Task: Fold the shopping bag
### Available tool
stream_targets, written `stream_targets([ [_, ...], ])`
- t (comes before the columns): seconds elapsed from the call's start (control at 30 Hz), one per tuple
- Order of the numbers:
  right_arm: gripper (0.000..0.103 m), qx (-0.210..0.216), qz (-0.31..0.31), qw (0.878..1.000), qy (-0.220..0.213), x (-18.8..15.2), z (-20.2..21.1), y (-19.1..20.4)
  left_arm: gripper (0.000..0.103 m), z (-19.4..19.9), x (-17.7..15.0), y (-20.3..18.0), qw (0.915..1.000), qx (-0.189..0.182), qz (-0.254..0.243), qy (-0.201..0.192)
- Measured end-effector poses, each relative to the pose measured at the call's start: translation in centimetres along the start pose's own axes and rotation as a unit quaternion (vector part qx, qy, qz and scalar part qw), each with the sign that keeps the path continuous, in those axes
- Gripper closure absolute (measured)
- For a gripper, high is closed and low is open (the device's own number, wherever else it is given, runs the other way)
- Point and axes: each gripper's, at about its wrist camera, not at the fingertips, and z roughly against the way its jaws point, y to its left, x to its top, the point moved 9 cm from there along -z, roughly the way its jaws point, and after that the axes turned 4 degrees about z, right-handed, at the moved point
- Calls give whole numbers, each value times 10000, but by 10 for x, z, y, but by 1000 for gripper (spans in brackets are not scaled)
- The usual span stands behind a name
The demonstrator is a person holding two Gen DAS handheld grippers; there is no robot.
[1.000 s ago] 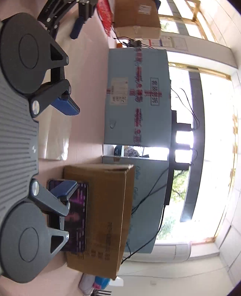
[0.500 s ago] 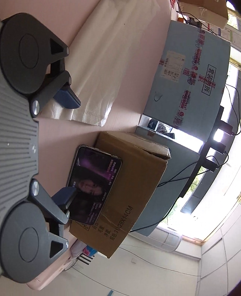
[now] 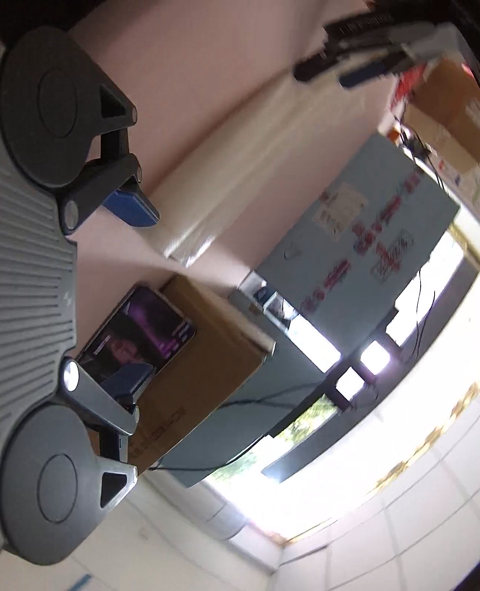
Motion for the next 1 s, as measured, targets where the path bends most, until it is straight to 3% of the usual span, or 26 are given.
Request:
stream_targets([
  [0.13,35,490,1092,9923,-304,20,-6,15,10,0,0,2,10000,-29,55,19],
  [0.2,39,652,2062,9748,-555,35,-6,30,9,-1,-1,2,10000,-38,76,24],
  [0.3,47,838,3048,9448,-867,49,-6,53,8,-1,-1,3,9999,-38,89,29],
  [0.47,52,1057,3958,9075,-923,60,-9,74,8,-1,-1,3,9999,-48,105,31],
  [0.53,63,1174,4171,8967,-900,62,-10,77,8,0,0,3,9999,-75,115,4],
  [0.63,83,1805,3872,9011,-745,63,-21,74,8,12,7,-8,9991,-244,-180,-309],
  [0.8,88,2537,2720,9259,-654,70,-35,53,8,34,19,-49,9825,-750,-1448,-895],
  [0.93,89,2891,1782,9381,-683,74,-41,37,11,14,19,-62,9724,-935,-2048,-611],
  [0.97,89,3060,1307,9404,-702,75,-44,29,14,8,19,-60,9727,-1006,-2034,-491],
  [1.0,89,3160,991,9409,-712,75,-46,23,26,3,18,-58,9727,-1076,-2020,-370],
])
